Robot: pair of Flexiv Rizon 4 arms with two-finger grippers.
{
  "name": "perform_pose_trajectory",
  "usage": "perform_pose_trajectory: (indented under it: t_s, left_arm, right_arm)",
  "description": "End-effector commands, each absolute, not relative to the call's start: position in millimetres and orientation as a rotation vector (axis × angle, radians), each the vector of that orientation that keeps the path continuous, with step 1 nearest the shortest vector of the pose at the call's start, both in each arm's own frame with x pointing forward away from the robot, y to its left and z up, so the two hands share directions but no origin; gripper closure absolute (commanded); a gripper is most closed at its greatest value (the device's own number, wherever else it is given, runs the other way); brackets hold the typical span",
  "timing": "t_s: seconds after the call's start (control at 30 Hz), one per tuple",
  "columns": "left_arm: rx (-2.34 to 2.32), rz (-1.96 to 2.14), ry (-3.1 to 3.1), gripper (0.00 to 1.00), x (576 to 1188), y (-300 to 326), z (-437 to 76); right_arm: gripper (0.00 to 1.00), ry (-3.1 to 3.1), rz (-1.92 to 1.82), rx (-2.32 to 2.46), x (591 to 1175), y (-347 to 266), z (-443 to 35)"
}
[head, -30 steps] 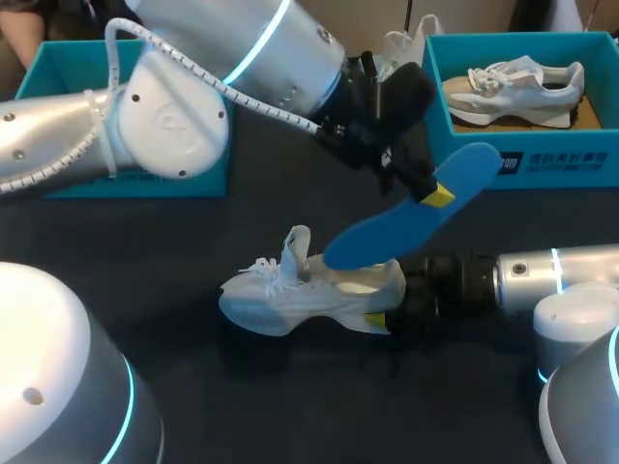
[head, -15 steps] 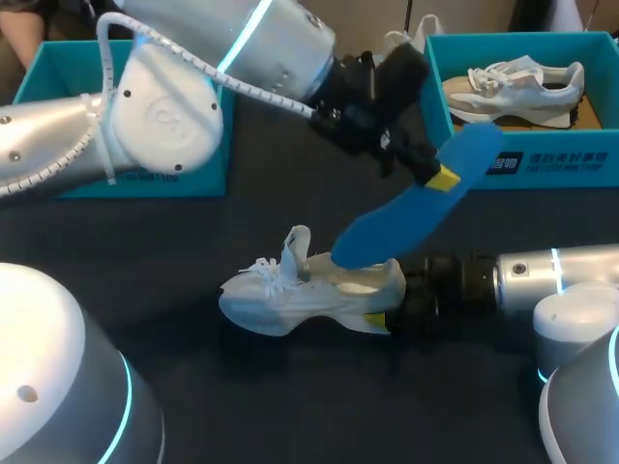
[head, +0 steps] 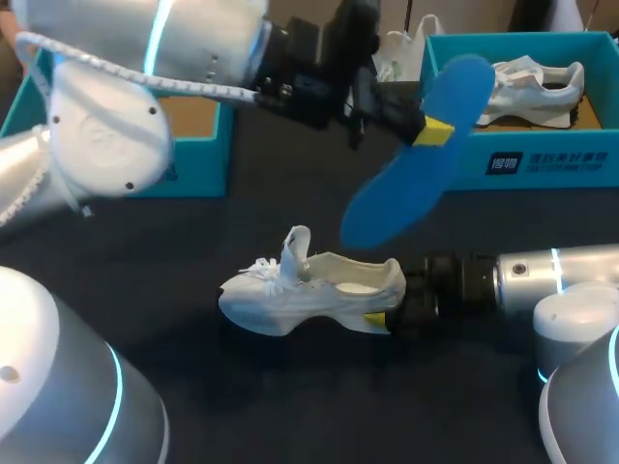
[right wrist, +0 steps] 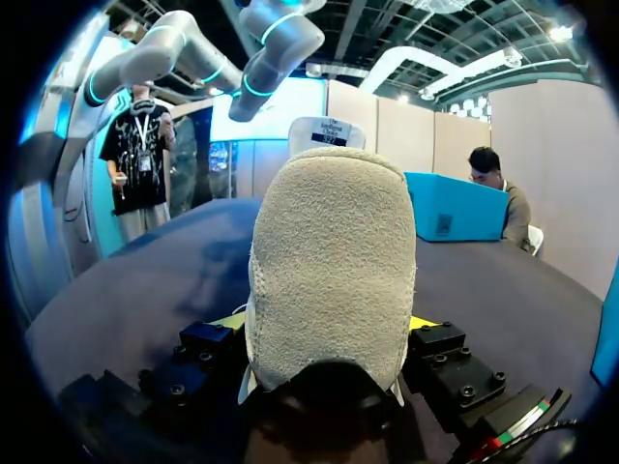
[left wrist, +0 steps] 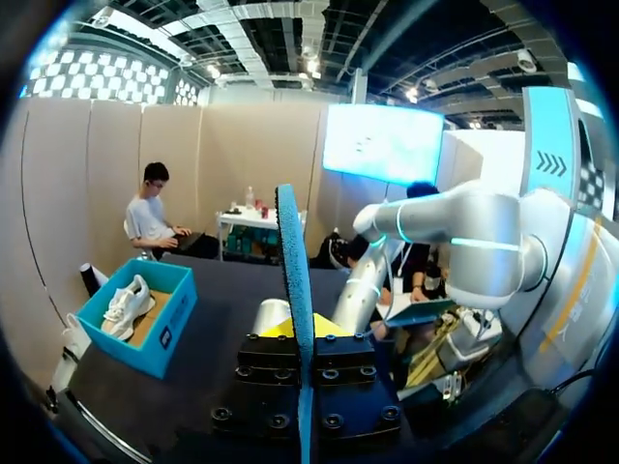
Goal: Take the shoe out of the shoebox, open the shoe tongue, remove and reinsert the insole, then place the shoe into the shoebox
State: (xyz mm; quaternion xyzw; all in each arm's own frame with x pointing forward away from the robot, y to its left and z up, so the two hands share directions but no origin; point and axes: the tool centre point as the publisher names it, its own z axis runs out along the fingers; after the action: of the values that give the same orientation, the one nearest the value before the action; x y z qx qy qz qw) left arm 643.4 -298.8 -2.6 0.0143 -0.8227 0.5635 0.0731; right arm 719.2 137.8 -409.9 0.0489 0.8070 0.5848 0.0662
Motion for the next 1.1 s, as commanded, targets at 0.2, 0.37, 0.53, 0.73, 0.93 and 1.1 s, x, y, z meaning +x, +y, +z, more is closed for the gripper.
perform_pose_trajectory:
  t_s: [0.2,0.37,0.53,0.73,0.93,1.1]
  left_arm:
    - [0.061,1.917,-2.322,1.00,630,-258,41]
    - [-0.027,1.909,-2.296,1.00,624,-252,55]
    - [-0.027,1.909,-2.296,1.00,624,-252,55]
    - [-0.018,1.942,-2.251,1.00,616,-246,59]
    - [0.029,1.980,-2.226,1.00,601,-219,73]
    - [0.043,1.961,-2.212,1.00,593,-200,79]
  right_arm:
    - [1.00,2.437,1.758,0.149,718,139,-409]
    - [1.00,2.437,1.758,0.149,718,139,-409]
    - [1.00,2.437,1.758,0.149,718,139,-409]
    - [1.00,2.437,1.758,0.149,718,139,-409]
    - [1.00,2.437,1.758,0.149,718,139,-409]
    - [1.00,2.437,1.758,0.149,718,139,-409]
